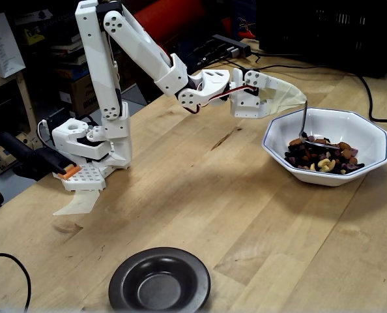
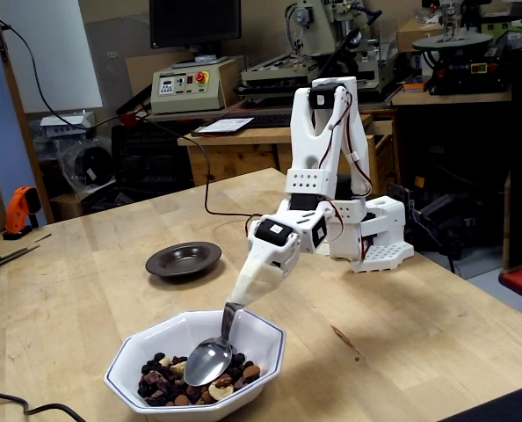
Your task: Use spoon to transfer food from the white bowl to brown plate
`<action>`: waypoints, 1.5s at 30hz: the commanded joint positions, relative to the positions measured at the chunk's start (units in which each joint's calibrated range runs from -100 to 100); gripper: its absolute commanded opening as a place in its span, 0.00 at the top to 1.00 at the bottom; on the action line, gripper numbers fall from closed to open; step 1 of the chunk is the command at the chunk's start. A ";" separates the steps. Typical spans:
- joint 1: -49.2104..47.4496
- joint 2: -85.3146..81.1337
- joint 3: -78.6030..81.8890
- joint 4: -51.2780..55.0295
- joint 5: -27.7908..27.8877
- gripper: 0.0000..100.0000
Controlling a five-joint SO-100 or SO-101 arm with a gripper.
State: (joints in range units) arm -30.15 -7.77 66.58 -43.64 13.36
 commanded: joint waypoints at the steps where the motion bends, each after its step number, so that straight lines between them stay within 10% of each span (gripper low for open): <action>1: -0.08 -0.91 -3.57 -1.03 0.98 0.96; 20: 1.03 -1.00 -2.95 -1.03 10.99 0.96; 45: 7.03 -13.92 4.83 -0.87 11.04 0.96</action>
State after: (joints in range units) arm -23.28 -18.33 71.80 -43.56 24.30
